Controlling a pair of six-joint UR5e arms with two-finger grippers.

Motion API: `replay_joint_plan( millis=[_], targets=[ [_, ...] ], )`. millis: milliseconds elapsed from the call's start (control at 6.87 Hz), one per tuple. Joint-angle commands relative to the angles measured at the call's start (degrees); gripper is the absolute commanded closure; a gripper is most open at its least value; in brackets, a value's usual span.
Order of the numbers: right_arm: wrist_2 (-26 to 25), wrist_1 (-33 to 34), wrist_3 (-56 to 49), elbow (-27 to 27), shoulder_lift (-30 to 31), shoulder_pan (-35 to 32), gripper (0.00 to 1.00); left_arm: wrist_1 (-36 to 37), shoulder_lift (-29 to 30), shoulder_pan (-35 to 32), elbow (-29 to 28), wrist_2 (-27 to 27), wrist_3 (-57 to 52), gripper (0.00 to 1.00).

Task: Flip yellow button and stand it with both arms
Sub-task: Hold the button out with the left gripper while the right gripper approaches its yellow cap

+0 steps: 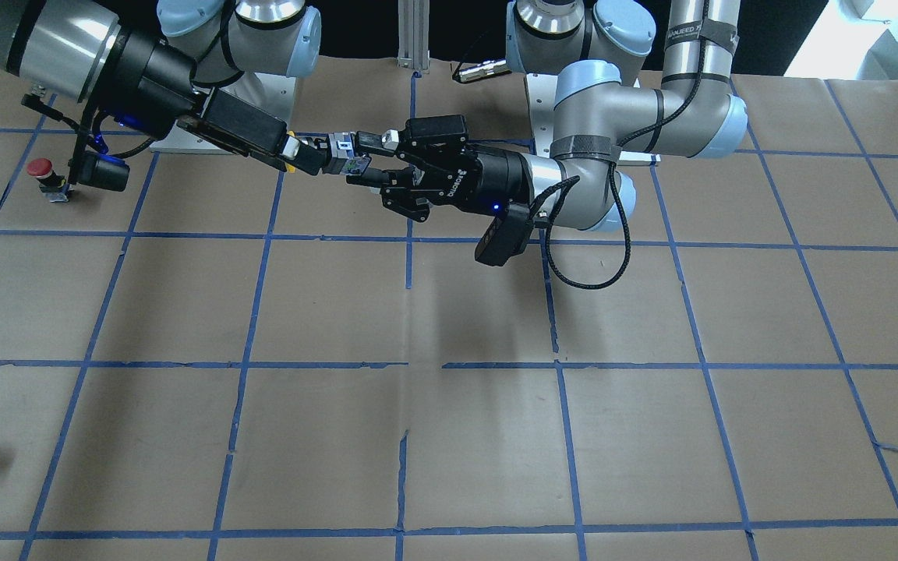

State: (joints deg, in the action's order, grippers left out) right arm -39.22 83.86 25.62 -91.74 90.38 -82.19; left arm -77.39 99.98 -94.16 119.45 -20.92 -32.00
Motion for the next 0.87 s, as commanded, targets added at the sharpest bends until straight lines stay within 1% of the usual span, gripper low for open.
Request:
replay_joint_plan(
  millis=[0,146,291,583,728],
  targets=[
    [-0.77,-0.54,-0.05,0.16,0.41,0.71,0.13,-0.22,-0.13,-0.14,0.08,0.09,0.01,0.83],
    [-0.51,-1.59,0.13,0.07,0.76,0.71,0.14,-0.3,-0.14,-0.15,0.17,0.09,0.01,0.81],
    [-0.42,-3.25,0.04,0.07,1.12,0.71,0.15,-0.39,-0.14,-0.15,0.17,0.09,0.01,0.81],
    [-0.68,-4.23,0.13,-0.37,1.29,0.71,0.15,-0.48,-0.31,-0.15,0.17,0.09,0.01,0.84],
    [-0.68,-5.37,0.13,-0.37,1.29,0.71,0.16,-0.48,-0.4,-0.15,0.17,0.09,0.09,0.84]
  ],
)
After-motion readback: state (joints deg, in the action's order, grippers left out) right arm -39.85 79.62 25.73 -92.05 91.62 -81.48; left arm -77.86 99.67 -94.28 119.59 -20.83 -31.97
